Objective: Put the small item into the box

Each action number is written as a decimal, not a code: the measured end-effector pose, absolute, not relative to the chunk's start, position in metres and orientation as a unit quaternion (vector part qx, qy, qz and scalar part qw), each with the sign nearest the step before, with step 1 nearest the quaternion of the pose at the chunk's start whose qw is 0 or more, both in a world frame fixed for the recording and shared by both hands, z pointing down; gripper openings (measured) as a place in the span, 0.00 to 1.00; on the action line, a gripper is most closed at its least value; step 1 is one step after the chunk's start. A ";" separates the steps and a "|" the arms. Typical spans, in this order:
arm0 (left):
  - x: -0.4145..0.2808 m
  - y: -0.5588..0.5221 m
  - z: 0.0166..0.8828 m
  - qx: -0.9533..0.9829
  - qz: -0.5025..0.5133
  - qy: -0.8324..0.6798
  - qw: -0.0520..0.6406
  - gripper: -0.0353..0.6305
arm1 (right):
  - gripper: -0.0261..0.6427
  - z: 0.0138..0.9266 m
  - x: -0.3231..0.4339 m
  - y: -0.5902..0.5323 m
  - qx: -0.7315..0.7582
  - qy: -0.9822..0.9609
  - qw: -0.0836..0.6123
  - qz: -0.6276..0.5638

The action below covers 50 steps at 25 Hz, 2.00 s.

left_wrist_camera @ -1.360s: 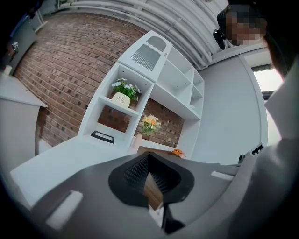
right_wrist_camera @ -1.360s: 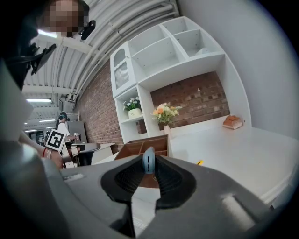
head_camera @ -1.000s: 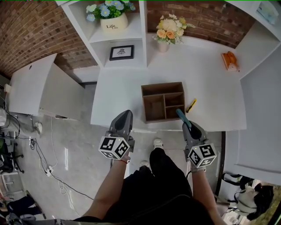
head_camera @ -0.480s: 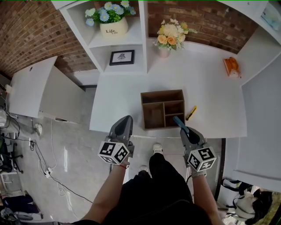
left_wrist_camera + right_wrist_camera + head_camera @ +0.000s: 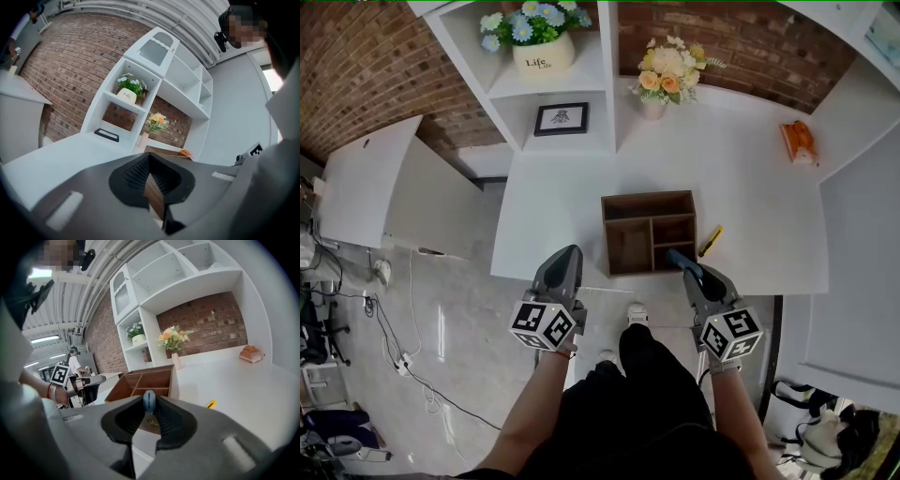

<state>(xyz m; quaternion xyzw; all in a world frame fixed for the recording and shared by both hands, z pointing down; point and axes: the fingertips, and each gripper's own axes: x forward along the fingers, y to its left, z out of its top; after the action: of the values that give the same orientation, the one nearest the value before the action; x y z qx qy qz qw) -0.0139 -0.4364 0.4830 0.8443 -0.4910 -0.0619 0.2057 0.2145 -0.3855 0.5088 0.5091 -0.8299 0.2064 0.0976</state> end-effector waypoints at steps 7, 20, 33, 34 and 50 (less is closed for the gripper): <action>-0.014 -0.439 0.486 0.842 -0.063 -0.493 0.208 0.06 | 0.14 0.510 0.213 -0.392 0.510 -0.829 0.108 0.203; -0.021 -0.442 0.492 0.833 -0.066 -0.505 0.215 0.06 | 0.14 0.517 0.204 -0.401 0.498 -0.832 0.140 0.201; -0.022 -0.447 0.495 0.829 -0.069 -0.510 0.219 0.06 | 0.14 0.522 0.196 -0.408 0.489 -0.836 0.174 0.179; -0.021 -0.447 0.495 0.829 -0.069 -0.509 0.219 0.06 | 0.14 0.522 0.197 -0.408 0.490 -0.835 0.176 0.177; -0.013 -0.449 0.496 0.833 -0.068 -0.502 0.222 0.05 | 0.16 0.513 0.213 -0.406 0.514 -0.828 0.157 0.161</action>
<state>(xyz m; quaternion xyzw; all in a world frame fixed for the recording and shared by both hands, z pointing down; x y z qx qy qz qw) -0.0125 -0.4487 0.4961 0.8330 -0.5020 -0.0683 0.2223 0.2133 -0.4063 0.5126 0.5142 -0.8276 0.1611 0.1573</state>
